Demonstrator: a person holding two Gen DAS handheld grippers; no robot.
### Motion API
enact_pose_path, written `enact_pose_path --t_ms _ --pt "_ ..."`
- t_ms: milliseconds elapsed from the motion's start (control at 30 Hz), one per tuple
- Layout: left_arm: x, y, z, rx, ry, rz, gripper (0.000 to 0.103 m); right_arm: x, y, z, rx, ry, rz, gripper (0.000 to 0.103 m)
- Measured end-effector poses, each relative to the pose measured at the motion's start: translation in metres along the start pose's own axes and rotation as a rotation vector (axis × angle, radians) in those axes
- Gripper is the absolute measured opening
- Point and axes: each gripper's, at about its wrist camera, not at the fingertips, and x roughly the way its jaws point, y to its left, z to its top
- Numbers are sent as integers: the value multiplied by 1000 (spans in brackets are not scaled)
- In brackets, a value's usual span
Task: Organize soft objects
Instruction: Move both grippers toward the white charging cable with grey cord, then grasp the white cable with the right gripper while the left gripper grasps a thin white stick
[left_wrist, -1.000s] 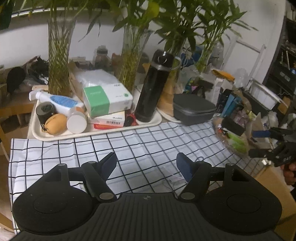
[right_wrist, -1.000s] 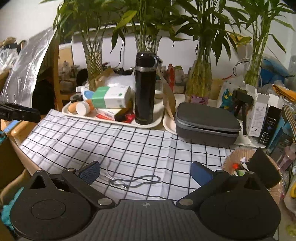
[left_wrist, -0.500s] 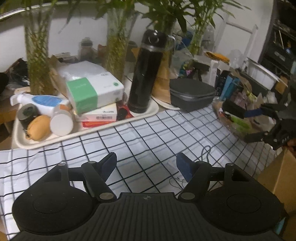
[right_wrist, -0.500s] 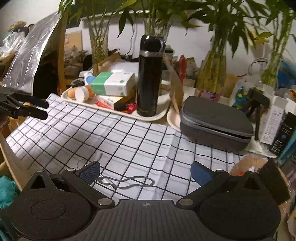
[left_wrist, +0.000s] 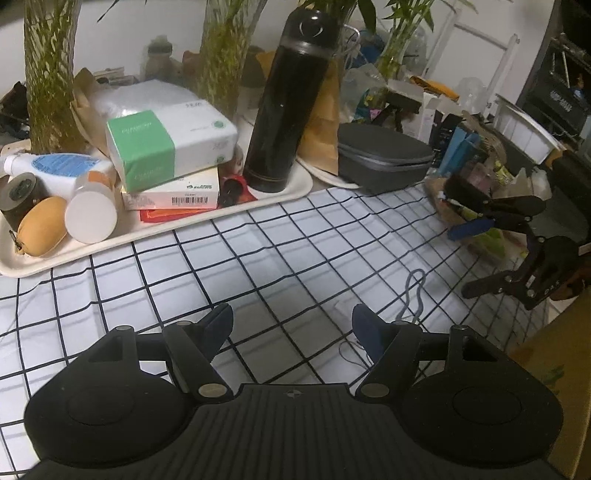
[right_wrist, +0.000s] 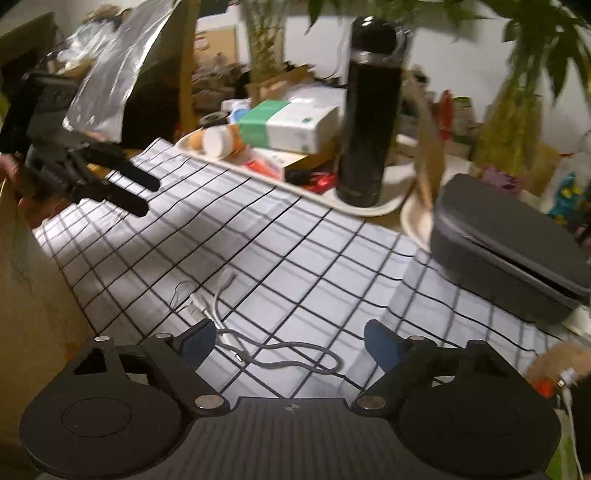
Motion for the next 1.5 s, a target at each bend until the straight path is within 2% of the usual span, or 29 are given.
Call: enact_pose_path --t_ms 167,333,400,467,533,600,633,833,1000,1133,1233,1267,1333,1400,1500 --pt "1 0 0 4 6 18 71 22 6 0 -86 48 61 73" --pt "0 2 0 5 8 29 71 49 21 -4 -176 136 115 48" --pt "1 2 0 7 12 30 71 56 25 -6 -207 164 123 33" --pt "1 2 0 14 12 30 71 60 26 -7 -220 190 121 24" --pt "1 0 -1 22 18 36 71 62 27 -8 -220 197 127 19" --pt "2 -1 -1 31 23 40 71 62 30 -8 -232 202 134 6" --pt "2 -1 -1 37 24 42 71 62 33 -9 -241 208 135 5" --pt "1 -1 -1 39 20 40 71 37 33 -3 -243 168 136 4" --pt "1 -5 -3 59 7 32 71 13 22 -2 -209 138 75 4" --pt "3 -10 -3 110 -9 23 71 8 14 -11 -213 194 -10 4" --pt "7 -12 -3 131 -11 11 71 14 9 -21 -204 277 3 5" --pt "9 -12 -3 136 -11 1 71 16 11 -24 -216 295 9 10" --pt "12 -13 -2 151 -13 -19 71 17 15 -29 -245 287 6 27" --pt "17 -17 -1 182 -14 -35 71 18 18 -28 -264 256 6 60" --pt "26 -23 -2 251 -8 -57 71 19 19 -23 -278 209 12 63"
